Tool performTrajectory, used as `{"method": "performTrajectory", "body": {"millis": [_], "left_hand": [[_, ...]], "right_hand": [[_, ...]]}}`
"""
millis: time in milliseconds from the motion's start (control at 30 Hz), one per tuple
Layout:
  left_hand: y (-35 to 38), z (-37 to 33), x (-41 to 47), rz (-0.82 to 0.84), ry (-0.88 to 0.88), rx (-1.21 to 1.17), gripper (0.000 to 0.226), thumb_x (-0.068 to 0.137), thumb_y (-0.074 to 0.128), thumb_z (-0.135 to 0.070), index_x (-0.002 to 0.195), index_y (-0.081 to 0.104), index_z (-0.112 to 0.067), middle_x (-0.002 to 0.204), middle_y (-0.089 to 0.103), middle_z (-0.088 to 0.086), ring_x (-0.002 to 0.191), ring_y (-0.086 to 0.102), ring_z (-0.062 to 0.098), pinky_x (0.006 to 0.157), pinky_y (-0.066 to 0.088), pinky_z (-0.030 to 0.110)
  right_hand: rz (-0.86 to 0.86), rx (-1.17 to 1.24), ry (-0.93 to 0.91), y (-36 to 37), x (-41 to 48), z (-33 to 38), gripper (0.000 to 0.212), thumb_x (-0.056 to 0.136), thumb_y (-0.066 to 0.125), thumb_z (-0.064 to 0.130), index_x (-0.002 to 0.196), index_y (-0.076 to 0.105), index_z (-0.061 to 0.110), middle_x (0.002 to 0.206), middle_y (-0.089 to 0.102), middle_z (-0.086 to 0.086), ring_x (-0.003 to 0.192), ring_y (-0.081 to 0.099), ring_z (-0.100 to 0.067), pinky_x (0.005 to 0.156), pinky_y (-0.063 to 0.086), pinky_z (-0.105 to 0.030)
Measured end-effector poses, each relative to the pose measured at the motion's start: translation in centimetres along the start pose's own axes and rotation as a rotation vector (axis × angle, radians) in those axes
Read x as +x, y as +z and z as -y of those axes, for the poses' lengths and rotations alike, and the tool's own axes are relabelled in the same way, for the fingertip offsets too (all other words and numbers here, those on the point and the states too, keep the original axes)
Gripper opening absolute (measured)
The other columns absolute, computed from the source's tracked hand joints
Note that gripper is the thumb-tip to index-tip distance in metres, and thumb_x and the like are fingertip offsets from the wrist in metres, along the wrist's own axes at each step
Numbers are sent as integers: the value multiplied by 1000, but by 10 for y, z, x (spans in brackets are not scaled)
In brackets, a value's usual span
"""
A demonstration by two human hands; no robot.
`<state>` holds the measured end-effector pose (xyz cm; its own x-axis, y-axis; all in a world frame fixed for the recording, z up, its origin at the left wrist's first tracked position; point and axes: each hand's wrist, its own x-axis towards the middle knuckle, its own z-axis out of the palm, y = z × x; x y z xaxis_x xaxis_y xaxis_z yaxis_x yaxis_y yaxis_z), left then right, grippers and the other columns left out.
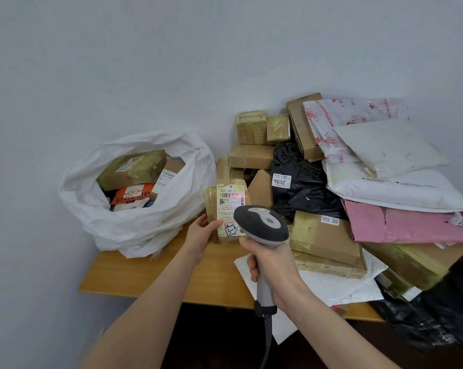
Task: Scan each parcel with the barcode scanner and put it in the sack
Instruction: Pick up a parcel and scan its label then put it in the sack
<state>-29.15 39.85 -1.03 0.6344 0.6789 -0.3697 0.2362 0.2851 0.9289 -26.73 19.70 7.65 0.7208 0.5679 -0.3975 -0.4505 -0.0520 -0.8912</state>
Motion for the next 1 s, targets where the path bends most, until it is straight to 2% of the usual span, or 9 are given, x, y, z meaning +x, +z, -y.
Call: {"method": "performTrajectory", "body": {"millis": [267, 433, 533, 700, 767, 900, 1000], "left_hand": [[2, -1, -13, -20, 21, -25, 56, 86, 69, -12, 138, 48, -10, 119, 67, 8, 107, 64, 21, 92, 53, 40], [-24, -16, -10, -50, 63, -23, 50, 86, 70, -17, 132, 51, -16, 116, 68, 3, 103, 66, 16, 88, 55, 35], [-44, -37, 5, -91, 88, -3, 51, 85, 70, -18, 132, 51, -19, 114, 68, 1, 98, 67, 13, 80, 57, 29], [-103, -67, 55, -116, 95, -46, 55, 85, 70, -18, 136, 48, -15, 112, 69, 0, 91, 70, 11, 63, 56, 21], [-136, -82, 81, -166, 129, 7, 65, 84, 73, -19, 141, 44, -15, 118, 66, 1, 97, 68, 13, 71, 57, 26], [-221, -116, 133, -416, 271, 267, 82, 79, 78, -30, 147, 34, -18, 138, 52, 5, 123, 53, 21, 97, 50, 40], [-273, -126, 161, -521, 234, 543, 82, 77, 74, -44, 146, 36, -21, 134, 56, 0, 119, 56, 20, 96, 49, 38]], "right_hand": [[8, 52, -18, -2, 1, 2, 18, 82, 77, 22, 81, 67, 7, 49, 57, -8, 39, 49, -16, 43, 42, -26], [64, 53, -36, 28, 24, 14, 20, 84, 75, 22, 90, 67, 4, 49, 58, -6, 40, 51, -13, 42, 43, -25], [102, 53, -69, 54, 42, 23, 19, 85, 74, 22, 96, 67, 8, 51, 60, -3, 42, 55, -11, 42, 46, -23], [103, 81, -66, 125, 93, 34, 18, 83, 75, 23, 92, 68, 8, 54, 62, -4, 46, 56, -13, 48, 48, -27], [102, 102, -45, 159, 115, 37, 16, 83, 75, 21, 87, 67, 8, 51, 60, -4, 42, 53, -13, 45, 45, -26], [103, 95, 0, 227, 157, 35, 13, 84, 74, 20, 83, 65, 10, 48, 58, -4, 41, 50, -13, 43, 43, -24], [92, 83, 55, 265, 183, 29, 16, 85, 74, 21, 82, 64, 9, 47, 58, -3, 38, 49, -10, 40, 41, -22]]}}
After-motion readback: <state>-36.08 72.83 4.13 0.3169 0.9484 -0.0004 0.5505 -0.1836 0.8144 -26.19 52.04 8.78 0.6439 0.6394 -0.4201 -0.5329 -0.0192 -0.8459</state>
